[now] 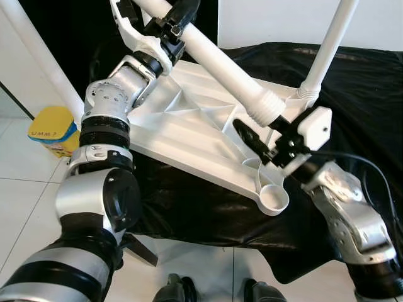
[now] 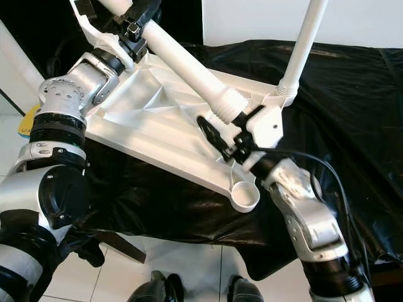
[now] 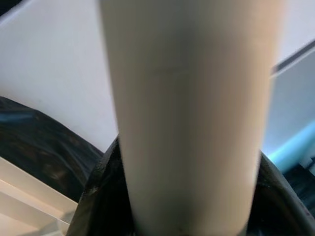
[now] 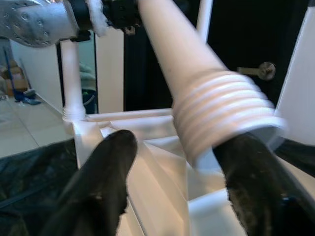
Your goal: Building children table
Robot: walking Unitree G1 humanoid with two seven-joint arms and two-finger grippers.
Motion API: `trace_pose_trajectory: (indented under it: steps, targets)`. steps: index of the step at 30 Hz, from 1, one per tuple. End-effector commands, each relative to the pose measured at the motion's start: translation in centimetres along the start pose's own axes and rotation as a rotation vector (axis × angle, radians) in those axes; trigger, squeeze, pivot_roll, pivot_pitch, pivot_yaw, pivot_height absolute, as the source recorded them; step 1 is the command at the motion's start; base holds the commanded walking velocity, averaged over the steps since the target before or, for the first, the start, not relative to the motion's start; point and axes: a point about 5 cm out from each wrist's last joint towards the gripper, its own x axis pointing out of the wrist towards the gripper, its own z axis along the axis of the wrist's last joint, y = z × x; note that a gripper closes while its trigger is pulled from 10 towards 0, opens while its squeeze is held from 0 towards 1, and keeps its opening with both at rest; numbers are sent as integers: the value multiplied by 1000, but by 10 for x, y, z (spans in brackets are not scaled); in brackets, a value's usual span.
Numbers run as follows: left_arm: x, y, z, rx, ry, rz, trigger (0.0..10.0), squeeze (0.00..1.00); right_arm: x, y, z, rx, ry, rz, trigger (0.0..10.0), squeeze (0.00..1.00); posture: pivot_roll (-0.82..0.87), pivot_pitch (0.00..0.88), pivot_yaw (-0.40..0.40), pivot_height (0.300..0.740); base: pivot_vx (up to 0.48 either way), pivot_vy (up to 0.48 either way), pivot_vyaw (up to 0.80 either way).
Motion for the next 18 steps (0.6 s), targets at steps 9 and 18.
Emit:
trace_pose_trajectory:
  steps: [9,18]
  targets:
    - [2,7,-1,-19,-23,12,10000,0,-37,-3,-6,-1,130,-35,10000,0,-271,153,133,740,0,0,0]
    - [11,3,-31,34,54,-28,0,0,-70,-15,-7,-69,272,-147,10000,0,-328,190,147,740,0,0,0]
